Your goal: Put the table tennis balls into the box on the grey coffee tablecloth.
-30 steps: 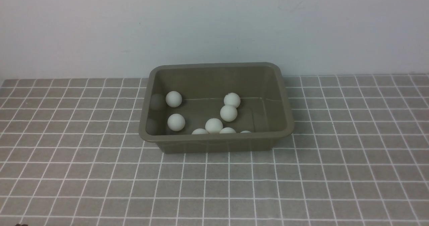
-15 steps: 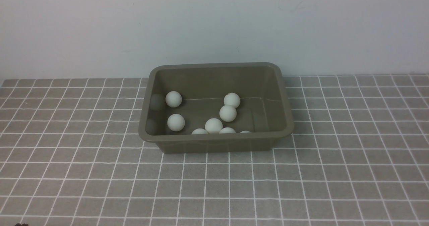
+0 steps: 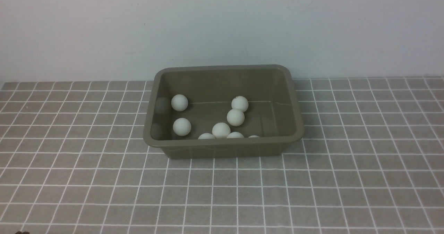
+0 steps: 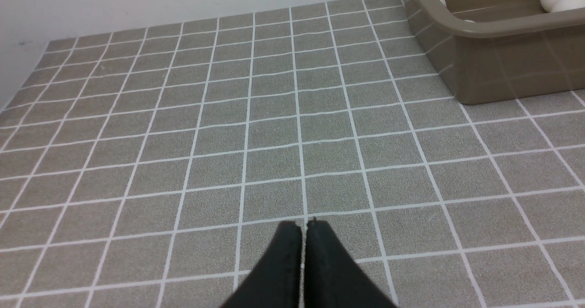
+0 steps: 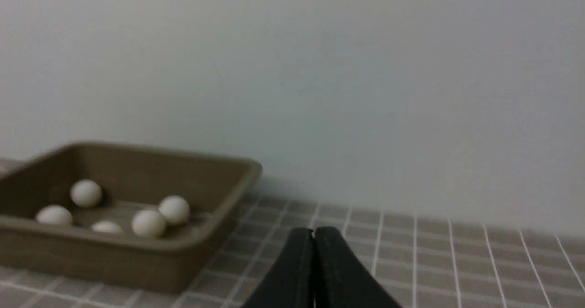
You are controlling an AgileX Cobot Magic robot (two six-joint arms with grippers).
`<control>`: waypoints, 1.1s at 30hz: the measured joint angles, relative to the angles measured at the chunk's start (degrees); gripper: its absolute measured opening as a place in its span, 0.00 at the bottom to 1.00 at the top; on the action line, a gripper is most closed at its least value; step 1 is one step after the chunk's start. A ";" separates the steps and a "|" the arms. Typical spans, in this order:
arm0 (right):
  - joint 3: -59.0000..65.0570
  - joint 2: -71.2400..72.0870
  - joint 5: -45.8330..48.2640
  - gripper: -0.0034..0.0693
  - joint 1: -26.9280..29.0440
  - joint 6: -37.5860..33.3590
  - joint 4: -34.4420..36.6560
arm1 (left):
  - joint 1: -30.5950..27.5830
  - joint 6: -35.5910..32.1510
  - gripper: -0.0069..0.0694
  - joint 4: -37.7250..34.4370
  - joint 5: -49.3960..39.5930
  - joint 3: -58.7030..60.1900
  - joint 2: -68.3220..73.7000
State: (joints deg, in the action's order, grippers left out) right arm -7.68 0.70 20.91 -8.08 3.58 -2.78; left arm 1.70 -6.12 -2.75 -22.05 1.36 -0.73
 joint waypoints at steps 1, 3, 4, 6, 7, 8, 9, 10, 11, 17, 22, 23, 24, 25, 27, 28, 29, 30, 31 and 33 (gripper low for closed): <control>2.38 0.00 0.19 0.03 1.39 0.00 -0.07 | 0.00 0.00 0.08 0.00 0.00 0.00 0.00; 6.24 0.00 0.46 0.03 4.19 0.00 -0.12 | 0.00 0.00 0.08 0.00 0.00 0.00 0.00; 6.63 0.00 0.61 0.03 4.46 0.00 -0.12 | 0.00 0.00 0.08 0.00 0.00 0.00 0.00; 8.64 0.00 1.87 0.03 6.56 0.05 -0.12 | 0.00 0.00 0.08 -0.06 0.05 0.00 0.00; 8.69 0.00 1.53 0.03 7.27 0.06 -0.12 | -0.05 0.00 0.08 -0.12 0.05 0.00 0.00; 8.76 0.00 1.48 0.03 7.45 0.11 -0.12 | -0.05 0.00 0.08 -0.12 0.05 0.00 0.00; 8.75 0.00 1.48 0.03 7.52 0.11 -0.12 | -0.05 0.00 0.08 -0.12 0.05 0.00 0.00; 8.75 0.00 1.48 0.03 7.52 0.11 -0.12 | -0.05 0.00 0.08 -0.12 0.05 0.00 0.00; 8.75 0.00 1.48 0.03 7.52 0.11 -0.12 | -0.05 0.00 0.08 -0.12 0.05 0.00 0.00; 8.75 0.00 1.47 0.03 7.52 0.16 -0.12 | -0.05 0.00 0.08 -0.12 0.05 0.00 0.00; 8.75 0.00 1.47 0.03 7.52 0.16 -0.12 | -0.05 0.00 0.08 -0.12 0.05 0.00 0.00; 8.75 0.00 1.47 0.03 7.52 0.16 -0.12 | -0.05 0.00 0.08 -0.12 0.05 0.00 0.00; 8.75 0.00 1.47 0.03 7.52 0.16 -0.12 | -0.05 0.00 0.08 -0.12 0.05 0.05 0.00; 8.75 0.00 1.47 0.03 7.52 0.16 -0.12 | -0.05 0.00 0.08 -0.12 0.05 0.04 0.00; 8.75 0.00 1.47 0.03 7.52 0.16 -0.12 | -0.05 0.00 0.08 -0.12 0.05 0.04 0.00; 8.75 0.00 1.47 0.03 7.52 0.16 -0.12 | -0.05 0.00 0.08 -0.12 0.05 0.04 0.00; 8.75 0.00 1.47 0.03 7.52 0.16 -0.12 | -0.05 0.00 0.08 -0.12 0.05 0.04 0.00; 8.75 0.00 1.47 0.03 7.52 0.16 -0.12 | -0.05 0.00 0.08 -0.12 0.05 0.04 0.00; 8.75 0.00 1.47 0.03 7.52 0.16 -0.12 | -0.05 0.00 0.08 -0.12 0.05 0.04 0.00; 8.75 0.00 1.47 0.03 7.52 0.16 -0.12 | -0.05 0.00 0.08 -0.12 0.05 0.04 0.00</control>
State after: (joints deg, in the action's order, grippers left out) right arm 1.07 0.70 22.38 -0.56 3.74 -2.89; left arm 1.65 -6.12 -2.87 -22.00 1.41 -0.73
